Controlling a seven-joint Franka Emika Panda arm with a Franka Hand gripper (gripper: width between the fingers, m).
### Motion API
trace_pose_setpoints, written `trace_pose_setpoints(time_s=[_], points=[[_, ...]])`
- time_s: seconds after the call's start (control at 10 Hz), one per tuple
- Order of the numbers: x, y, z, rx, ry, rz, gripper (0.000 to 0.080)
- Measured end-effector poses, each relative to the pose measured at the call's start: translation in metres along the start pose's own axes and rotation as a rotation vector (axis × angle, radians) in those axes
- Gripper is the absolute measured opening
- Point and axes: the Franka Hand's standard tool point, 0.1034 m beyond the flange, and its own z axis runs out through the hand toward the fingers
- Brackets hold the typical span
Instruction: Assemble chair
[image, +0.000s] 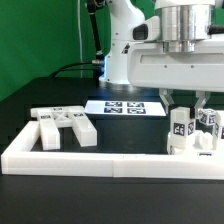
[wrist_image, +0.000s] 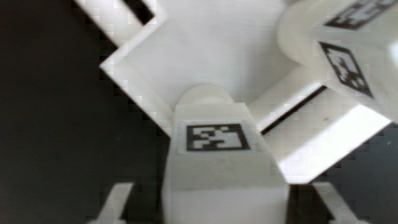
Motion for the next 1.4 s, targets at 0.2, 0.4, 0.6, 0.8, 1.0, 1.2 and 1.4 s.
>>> trace_pose_setpoints(time_s=[0.2, 0.4, 0.6, 0.8, 1.0, 1.2, 1.4], points=[[-0.0015, -0.0012, 0.0008, 0.002, -0.001, 0.195, 0.0291], [-0.0034, -0.003, 0.001, 0.004, -0.004, 0.402, 0.0291], [-0.0031, -0.0034, 0.0019, 0.011, -0.01, 0.604, 0.0291], [-0.0022, -0.0035, 0.0021, 0.017, -0.012, 0.713, 0.0291], [-0.0028, -0.0039, 0.0022, 0.017, -0.013, 0.716, 0.0368], [-0.0031, -0.0042, 0.0022, 0.018, -0.013, 0.687, 0.0603], [-0.003, -0.0042, 0.002, 0.017, -0.009, 0.463, 0.064]])
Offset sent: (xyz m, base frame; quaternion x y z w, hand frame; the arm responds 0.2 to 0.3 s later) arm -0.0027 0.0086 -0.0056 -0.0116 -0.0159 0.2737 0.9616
